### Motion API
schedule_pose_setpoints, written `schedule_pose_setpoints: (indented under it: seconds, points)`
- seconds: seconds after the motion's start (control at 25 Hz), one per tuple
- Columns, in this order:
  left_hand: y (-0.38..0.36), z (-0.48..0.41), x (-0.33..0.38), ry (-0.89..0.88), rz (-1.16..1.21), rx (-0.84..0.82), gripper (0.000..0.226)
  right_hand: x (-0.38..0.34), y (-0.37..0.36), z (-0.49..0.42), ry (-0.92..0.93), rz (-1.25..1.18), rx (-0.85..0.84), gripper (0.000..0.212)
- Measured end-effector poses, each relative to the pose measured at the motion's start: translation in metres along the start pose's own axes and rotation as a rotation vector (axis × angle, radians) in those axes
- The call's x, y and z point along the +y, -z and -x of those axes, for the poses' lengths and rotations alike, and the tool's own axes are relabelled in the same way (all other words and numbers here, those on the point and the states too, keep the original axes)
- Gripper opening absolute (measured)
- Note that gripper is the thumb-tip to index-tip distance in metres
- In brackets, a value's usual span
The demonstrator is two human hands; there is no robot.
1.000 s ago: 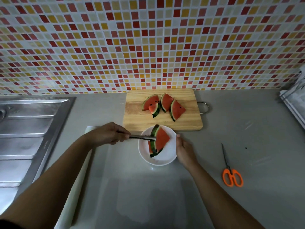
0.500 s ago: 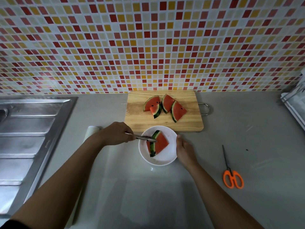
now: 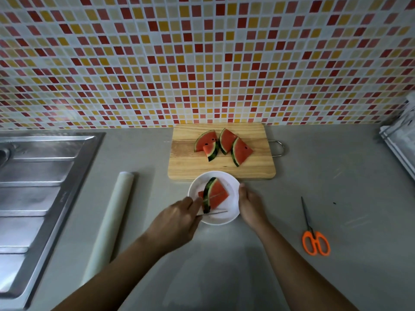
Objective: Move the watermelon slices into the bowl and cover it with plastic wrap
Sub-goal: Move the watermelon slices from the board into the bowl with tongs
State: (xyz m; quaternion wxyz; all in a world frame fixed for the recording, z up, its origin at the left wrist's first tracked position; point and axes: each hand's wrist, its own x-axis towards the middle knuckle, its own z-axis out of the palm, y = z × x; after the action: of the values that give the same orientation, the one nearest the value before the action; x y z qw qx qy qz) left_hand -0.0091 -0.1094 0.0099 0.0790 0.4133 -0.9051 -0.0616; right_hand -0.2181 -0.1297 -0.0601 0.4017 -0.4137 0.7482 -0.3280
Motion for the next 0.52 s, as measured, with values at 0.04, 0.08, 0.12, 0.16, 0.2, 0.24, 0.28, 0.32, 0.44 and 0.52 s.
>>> schedule_pose_setpoints:
  seconds: [0.04, 0.08, 0.12, 0.16, 0.2, 0.24, 0.28, 0.32, 0.44, 0.52]
  points:
    - [-0.006, 0.007, 0.002, -0.039, -0.033, 0.017, 0.045, 0.001, 0.000, 0.000, 0.003, 0.003, -0.002, 0.052]
    - [-0.011, 0.011, 0.003, -0.049, -0.076, 0.032, 0.048, 0.002, 0.000, 0.000, 0.007, 0.005, -0.005, 0.053]
    - [-0.014, 0.014, 0.003, -0.036, -0.111, 0.053, 0.051, 0.002, 0.000, 0.000, 0.008, 0.009, -0.004, 0.055]
    - [-0.016, 0.016, 0.001, -0.013, -0.130, 0.085, 0.052, 0.002, -0.001, -0.001, 0.008, 0.015, 0.000, 0.056]
    - [-0.016, 0.017, 0.000, 0.010, -0.124, 0.113, 0.052, 0.002, -0.001, -0.001, 0.006, 0.016, 0.002, 0.056]
    - [-0.016, 0.018, -0.001, 0.028, -0.091, 0.138, 0.052, 0.002, -0.001, -0.001, 0.007, 0.011, -0.001, 0.055]
    - [-0.014, 0.019, -0.003, 0.041, -0.031, 0.159, 0.051, 0.001, -0.001, -0.001, 0.008, 0.005, -0.004, 0.054]
    - [-0.010, 0.019, -0.005, 0.058, 0.051, 0.173, 0.049, 0.001, -0.001, -0.002, 0.008, 0.004, -0.005, 0.053]
    - [0.005, 0.009, -0.020, 0.253, 0.314, 0.236, 0.036, 0.002, 0.001, -0.003, -0.003, 0.029, -0.004, 0.052]
    - [0.009, -0.012, -0.040, 0.465, 0.432, 0.273, 0.021, 0.001, 0.001, -0.003, 0.002, 0.037, 0.002, 0.052]
